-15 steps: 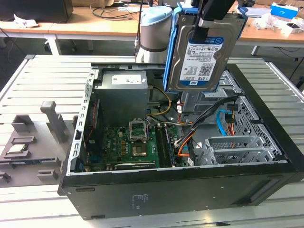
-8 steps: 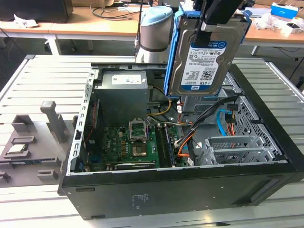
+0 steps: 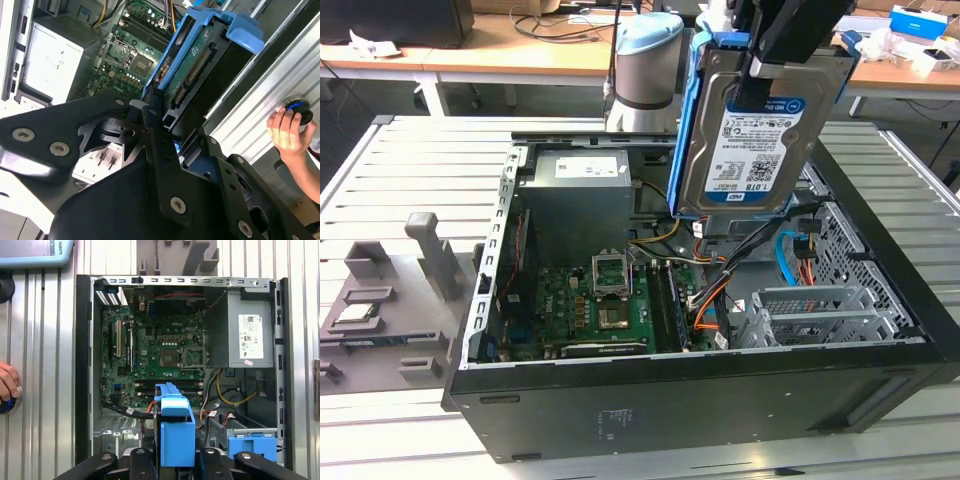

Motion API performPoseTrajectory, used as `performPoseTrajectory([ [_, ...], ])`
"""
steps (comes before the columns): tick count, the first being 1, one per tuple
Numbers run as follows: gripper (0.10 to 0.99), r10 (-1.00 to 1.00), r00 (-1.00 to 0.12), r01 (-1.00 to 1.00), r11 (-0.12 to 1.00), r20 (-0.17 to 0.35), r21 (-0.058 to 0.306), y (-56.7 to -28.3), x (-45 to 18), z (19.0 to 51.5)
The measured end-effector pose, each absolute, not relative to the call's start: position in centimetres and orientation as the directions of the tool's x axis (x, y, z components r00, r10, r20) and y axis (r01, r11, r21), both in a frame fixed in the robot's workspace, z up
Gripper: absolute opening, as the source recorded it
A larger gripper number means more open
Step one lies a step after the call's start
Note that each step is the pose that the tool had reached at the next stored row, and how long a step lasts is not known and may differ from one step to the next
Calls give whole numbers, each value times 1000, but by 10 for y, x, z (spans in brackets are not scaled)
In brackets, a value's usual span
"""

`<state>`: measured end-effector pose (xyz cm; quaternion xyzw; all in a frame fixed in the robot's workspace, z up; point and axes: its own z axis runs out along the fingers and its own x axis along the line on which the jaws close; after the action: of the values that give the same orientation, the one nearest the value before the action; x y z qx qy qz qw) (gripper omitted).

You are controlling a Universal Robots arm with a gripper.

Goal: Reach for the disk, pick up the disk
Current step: 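Pick up the disk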

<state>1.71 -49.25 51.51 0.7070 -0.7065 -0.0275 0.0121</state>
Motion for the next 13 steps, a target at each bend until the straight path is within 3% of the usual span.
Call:
performPoseTrajectory([
  [13,365,-1000,0,-998,-1,-22,56,-515,17,515],
])
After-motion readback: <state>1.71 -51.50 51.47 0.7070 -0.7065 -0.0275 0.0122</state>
